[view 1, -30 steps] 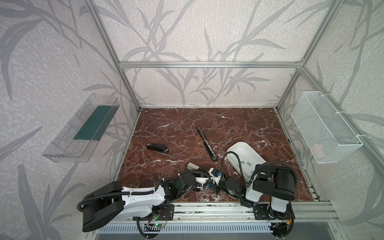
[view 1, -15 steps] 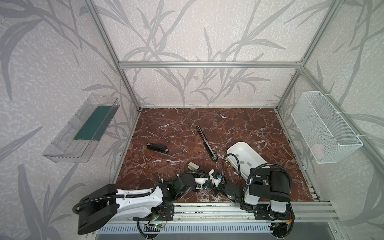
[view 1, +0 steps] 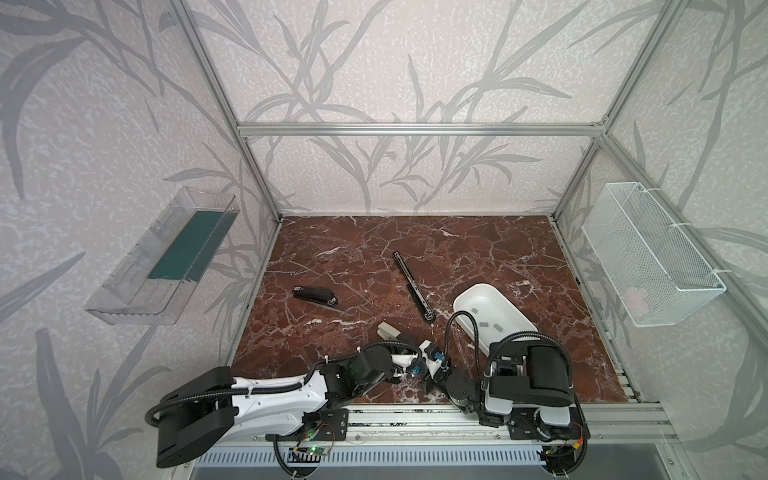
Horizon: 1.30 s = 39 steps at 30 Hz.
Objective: Load the staples into the stapler
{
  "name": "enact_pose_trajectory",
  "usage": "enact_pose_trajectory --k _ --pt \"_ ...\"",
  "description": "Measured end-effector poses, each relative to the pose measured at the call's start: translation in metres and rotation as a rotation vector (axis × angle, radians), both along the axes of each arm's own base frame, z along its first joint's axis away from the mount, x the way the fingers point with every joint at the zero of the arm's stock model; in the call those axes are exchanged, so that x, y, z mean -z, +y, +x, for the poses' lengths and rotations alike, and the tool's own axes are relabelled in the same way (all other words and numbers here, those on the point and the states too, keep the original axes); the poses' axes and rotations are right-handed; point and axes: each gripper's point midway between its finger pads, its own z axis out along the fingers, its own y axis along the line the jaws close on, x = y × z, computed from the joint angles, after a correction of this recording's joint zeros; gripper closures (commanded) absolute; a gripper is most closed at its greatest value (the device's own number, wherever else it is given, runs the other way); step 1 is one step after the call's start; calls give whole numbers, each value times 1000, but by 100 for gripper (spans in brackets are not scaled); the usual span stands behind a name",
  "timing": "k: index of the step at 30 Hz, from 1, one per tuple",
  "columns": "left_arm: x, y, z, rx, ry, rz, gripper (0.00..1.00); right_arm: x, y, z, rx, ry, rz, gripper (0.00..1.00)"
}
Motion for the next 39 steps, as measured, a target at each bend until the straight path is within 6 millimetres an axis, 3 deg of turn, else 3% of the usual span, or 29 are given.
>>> enact_pose_trajectory --k 2,4,7,15,20,26,39 --pt "-25 -2 13 -55 -33 -73 66 16 -5 -5 -10 16 -60 100" --pt "-51 4 30 -136 -77 -141 66 17 -5 -8 -11 19 -56 100" --pt "-67 14 44 -214 -102 -196 66 18 -3 -12 -24 20 -55 100" --pt "-74 25 58 -282 -102 -246 66 18 -3 -14 -27 19 -57 100" --pt "-82 50 81 -386 -115 -294 66 19 -2 -17 -36 19 -62 100" --pt "-83 70 95 -461 -120 -304 66 20 -1 -20 -47 16 -70 100" --pt "-60 87 114 -537 -108 -282 67 21 1 -25 -67 8 -86 100"
